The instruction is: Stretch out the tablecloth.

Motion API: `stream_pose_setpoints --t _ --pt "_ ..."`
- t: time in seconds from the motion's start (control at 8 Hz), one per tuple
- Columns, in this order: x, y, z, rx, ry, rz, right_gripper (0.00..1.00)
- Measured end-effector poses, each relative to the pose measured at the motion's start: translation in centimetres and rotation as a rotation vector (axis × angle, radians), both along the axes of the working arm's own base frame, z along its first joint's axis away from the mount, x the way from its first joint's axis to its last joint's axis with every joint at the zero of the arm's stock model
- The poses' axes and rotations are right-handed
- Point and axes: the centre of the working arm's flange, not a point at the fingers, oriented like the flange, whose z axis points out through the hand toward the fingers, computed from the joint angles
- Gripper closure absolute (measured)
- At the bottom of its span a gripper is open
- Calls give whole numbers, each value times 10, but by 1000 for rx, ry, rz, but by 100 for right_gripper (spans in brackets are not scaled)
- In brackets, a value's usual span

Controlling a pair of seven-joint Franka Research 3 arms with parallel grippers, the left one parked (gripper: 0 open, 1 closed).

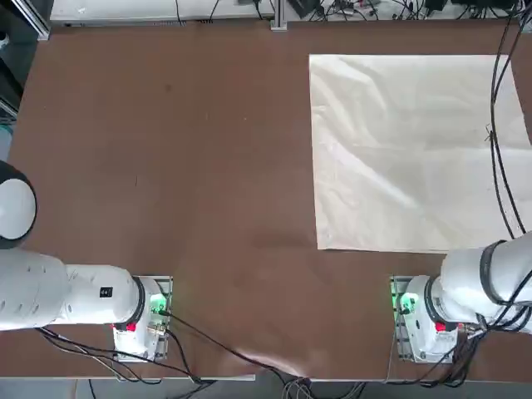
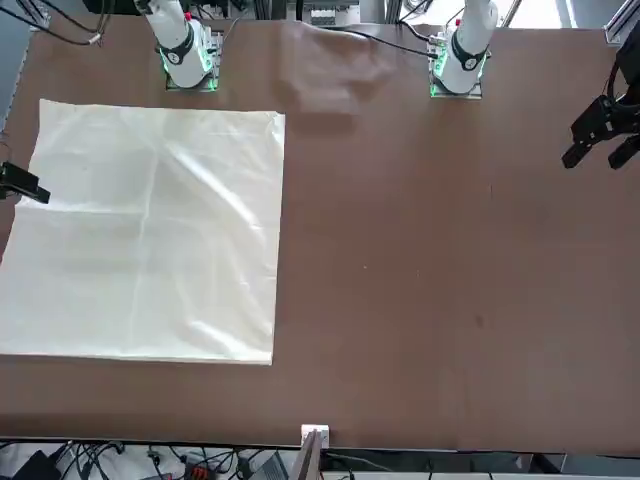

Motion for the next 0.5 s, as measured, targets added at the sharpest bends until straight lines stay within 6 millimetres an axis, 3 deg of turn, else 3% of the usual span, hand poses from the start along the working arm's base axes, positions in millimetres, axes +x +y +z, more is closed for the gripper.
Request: stream_pose_setpoints --t 0.38,0.5 --pt "-24 27 45 -19 -63 9 0" --pt "-38 32 51 -5 -74 14 0"
